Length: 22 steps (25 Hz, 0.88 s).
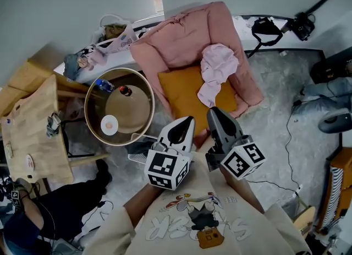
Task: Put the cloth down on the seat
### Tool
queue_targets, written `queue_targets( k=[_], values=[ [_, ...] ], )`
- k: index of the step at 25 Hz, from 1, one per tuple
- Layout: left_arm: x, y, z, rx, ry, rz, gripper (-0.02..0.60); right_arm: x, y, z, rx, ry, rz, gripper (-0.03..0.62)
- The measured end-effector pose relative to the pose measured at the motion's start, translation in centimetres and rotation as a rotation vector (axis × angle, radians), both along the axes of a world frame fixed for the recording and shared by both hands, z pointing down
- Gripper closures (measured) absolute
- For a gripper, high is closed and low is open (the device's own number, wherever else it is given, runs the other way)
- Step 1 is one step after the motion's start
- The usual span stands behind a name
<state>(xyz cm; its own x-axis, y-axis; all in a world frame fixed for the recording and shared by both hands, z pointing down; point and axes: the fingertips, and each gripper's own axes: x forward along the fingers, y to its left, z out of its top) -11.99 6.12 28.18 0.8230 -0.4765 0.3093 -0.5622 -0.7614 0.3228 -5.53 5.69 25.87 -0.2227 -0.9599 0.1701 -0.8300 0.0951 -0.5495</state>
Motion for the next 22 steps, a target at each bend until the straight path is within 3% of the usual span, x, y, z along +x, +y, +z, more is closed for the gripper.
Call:
queue_targets(
  k=[7, 22],
  values=[
    [0.0, 0.3, -0.3, 0.008, 0.009, 0.006, 0.578, -0.7, 0.8, 0.5, -0.024, 0.016, 0.006, 0.569],
    [0.5, 0.8, 0.5, -0.05, 0.029, 0.009, 0.578, -0.1, 1.3, 0.8, -0.04, 0.018, 0.017, 0.574]
  ],
)
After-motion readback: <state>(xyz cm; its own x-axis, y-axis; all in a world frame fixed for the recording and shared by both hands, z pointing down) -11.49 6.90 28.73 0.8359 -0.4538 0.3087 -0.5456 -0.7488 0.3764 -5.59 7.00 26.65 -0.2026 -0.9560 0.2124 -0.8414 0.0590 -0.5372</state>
